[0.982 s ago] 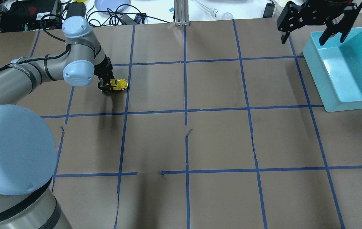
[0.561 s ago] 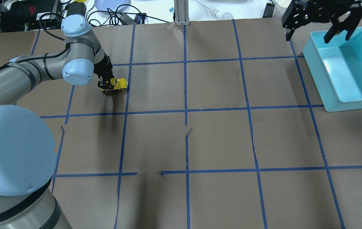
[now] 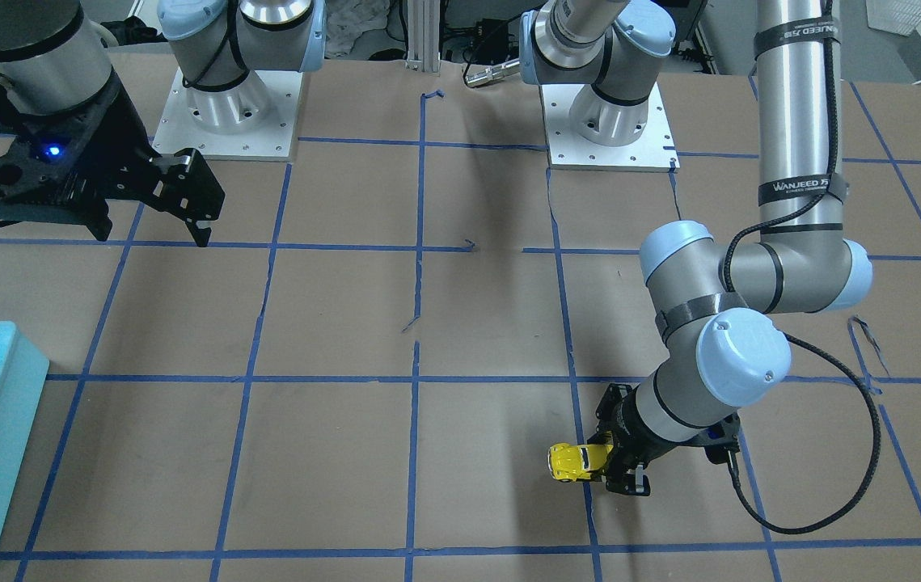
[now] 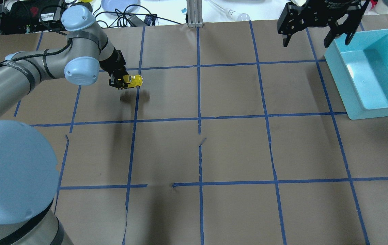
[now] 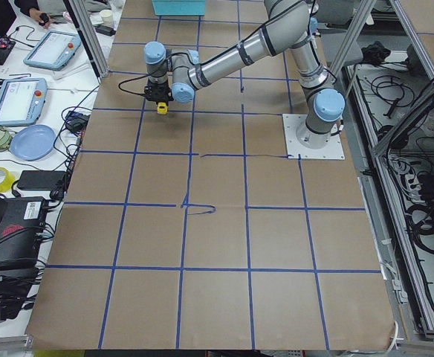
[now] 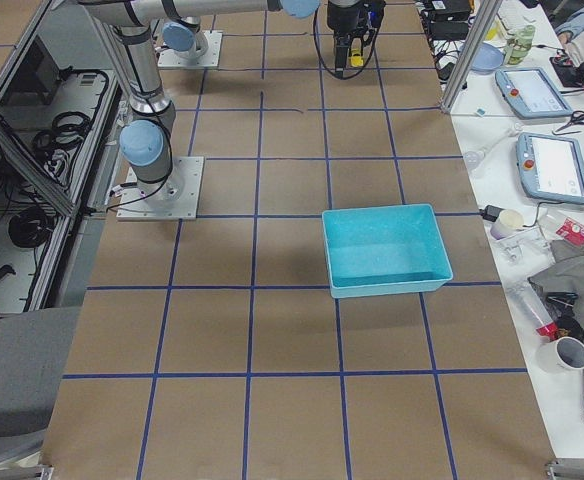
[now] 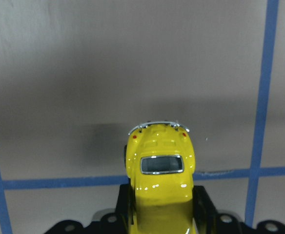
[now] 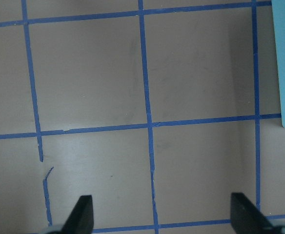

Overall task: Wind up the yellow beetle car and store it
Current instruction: 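Drag the held yellow car along the table with the left gripper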

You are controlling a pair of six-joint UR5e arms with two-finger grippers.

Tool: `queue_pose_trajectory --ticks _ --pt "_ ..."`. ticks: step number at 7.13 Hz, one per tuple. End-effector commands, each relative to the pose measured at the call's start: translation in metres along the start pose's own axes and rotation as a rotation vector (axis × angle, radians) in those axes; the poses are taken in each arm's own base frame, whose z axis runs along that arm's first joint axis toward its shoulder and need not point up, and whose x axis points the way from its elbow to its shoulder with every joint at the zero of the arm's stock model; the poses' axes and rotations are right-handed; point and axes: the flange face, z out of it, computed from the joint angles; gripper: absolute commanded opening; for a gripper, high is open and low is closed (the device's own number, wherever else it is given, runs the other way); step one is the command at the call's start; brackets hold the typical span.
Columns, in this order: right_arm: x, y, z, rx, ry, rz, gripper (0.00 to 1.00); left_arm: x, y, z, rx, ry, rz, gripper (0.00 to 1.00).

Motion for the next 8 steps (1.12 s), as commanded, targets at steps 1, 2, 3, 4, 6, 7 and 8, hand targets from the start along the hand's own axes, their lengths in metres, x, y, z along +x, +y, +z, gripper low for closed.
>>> queue_pose_trajectory --ticks 1,2,3,4,6,7,8 --pt "0.001 0.003 0.008 -0.013 0.003 -0.006 1.0 -0.006 -0.001 0.016 -0.016 -0.03 0.017 0.0" --pt "0.001 0.003 0.008 -0.012 0.003 0.002 1.0 -0.006 -0.002 0.015 -0.011 -0.029 0.055 0.0" --pt "0.001 0.002 0.009 -0.012 0.003 0.004 1.0 -0.006 -0.005 0.018 -0.008 -0.033 0.066 0.0" --pt "-0.001 0.003 0.01 -0.015 -0.001 0.005 1.0 -0.006 -0.009 0.021 0.0 -0.039 0.073 0.0" --pt "-0.001 0.003 0.01 -0.015 -0.003 0.005 1.0 -0.005 -0.018 0.026 0.029 -0.05 0.105 0.0" --pt "-0.001 0.002 0.011 -0.018 -0.003 0.004 1.0 -0.003 -0.021 0.024 0.033 -0.045 0.102 0.0" --pt "-0.002 0.003 0.011 -0.018 -0.001 0.002 1.0 -0.003 -0.038 0.023 0.055 -0.049 0.081 0.0"
